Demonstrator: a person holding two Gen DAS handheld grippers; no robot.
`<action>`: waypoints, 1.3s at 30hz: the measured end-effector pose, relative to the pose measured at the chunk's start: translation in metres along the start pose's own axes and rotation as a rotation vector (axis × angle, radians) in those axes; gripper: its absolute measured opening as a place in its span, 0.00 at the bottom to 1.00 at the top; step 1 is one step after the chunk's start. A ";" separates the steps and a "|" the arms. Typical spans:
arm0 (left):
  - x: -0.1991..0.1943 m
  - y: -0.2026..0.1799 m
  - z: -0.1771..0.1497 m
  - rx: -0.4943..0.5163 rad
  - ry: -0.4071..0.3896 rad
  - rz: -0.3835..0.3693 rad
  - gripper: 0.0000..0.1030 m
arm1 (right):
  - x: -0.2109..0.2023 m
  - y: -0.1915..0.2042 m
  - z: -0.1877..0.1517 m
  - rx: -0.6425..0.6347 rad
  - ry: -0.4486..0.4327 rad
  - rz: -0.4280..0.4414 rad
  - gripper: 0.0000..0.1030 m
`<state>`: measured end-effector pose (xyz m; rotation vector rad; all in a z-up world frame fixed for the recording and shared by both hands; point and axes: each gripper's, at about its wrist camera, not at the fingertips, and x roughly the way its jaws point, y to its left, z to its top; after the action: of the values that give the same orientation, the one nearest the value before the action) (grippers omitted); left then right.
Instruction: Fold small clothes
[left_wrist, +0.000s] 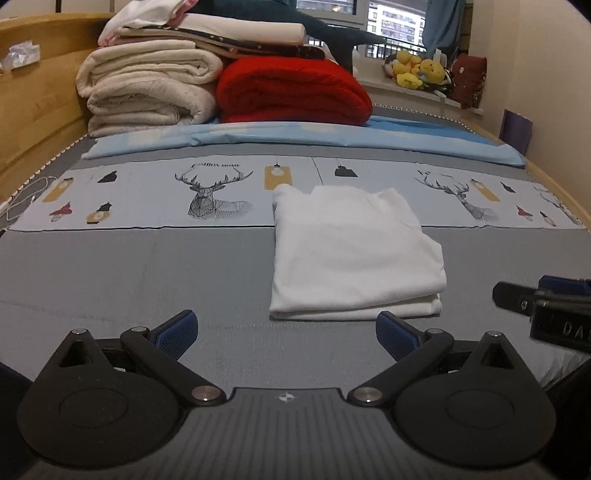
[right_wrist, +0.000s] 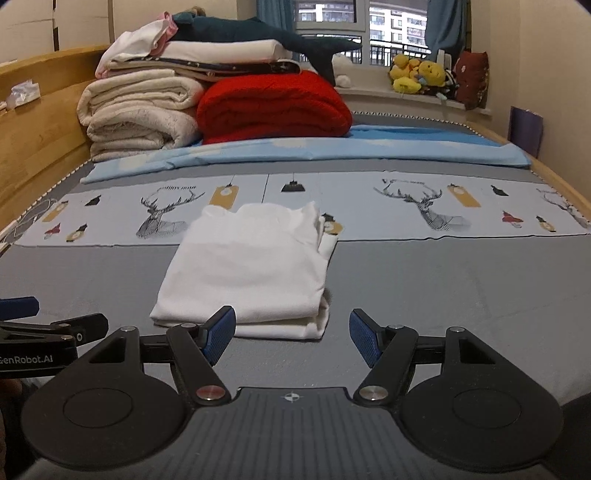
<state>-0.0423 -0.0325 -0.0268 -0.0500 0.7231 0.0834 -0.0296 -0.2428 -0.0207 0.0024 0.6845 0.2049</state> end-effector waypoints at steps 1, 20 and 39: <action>-0.001 0.001 0.000 -0.007 -0.004 0.000 1.00 | 0.001 0.002 0.000 -0.011 0.001 0.005 0.68; -0.003 -0.003 0.001 -0.007 -0.006 -0.012 1.00 | -0.003 0.013 0.002 -0.053 -0.005 0.049 0.70; -0.003 -0.008 0.001 -0.006 0.000 -0.023 1.00 | -0.004 0.013 0.003 -0.060 -0.012 0.071 0.70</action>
<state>-0.0430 -0.0406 -0.0239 -0.0639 0.7217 0.0634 -0.0330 -0.2303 -0.0152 -0.0291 0.6669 0.2932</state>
